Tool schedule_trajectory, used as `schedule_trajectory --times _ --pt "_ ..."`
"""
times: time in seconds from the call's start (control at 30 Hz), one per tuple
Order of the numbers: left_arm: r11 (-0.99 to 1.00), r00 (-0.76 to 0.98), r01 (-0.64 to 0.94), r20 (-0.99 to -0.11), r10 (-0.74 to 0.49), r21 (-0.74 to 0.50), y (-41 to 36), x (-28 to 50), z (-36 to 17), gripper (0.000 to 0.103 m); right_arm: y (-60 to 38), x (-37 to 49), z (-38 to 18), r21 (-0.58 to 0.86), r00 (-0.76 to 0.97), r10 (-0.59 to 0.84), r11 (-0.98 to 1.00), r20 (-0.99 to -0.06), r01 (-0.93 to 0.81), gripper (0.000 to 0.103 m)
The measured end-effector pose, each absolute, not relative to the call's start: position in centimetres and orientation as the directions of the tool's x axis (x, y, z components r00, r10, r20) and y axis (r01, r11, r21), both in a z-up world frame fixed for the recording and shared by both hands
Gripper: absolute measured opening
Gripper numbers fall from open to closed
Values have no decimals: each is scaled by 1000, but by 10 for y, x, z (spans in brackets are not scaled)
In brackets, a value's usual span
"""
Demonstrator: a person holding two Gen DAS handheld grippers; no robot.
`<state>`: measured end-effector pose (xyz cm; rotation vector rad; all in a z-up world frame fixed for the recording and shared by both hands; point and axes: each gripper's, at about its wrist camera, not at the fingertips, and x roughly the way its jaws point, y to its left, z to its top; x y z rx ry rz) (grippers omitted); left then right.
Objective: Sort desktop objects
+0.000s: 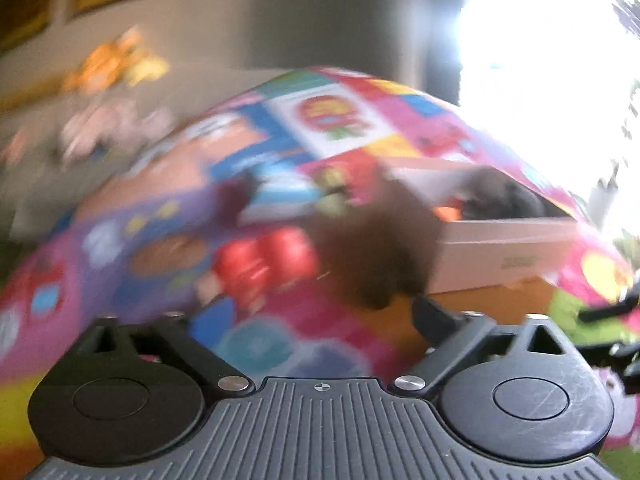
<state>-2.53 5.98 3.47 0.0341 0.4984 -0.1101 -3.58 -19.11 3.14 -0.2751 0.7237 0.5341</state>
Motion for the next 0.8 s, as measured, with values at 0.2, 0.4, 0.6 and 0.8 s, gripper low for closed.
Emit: schedule_trajectory --times 0.2,0.4,0.6,0.8 --pt "973 792 218 -597 -129 80 18 29 17 61 -215 -38 21 48 656 367 892 -660 -450 66" --pt "980 778 194 -616 -127 44 19 41 13 28 -217 -39 15 55 669 373 894 -643 -445 79" --pt "984 779 178 -614 -127 23 41 -6 19 27 -215 -40 15 53 661 390 882 -641 -469 88" --pt "996 778 92 -625 -63 14 76 -56 22 34 -188 -48 24 17 634 457 819 -624 -574 103"
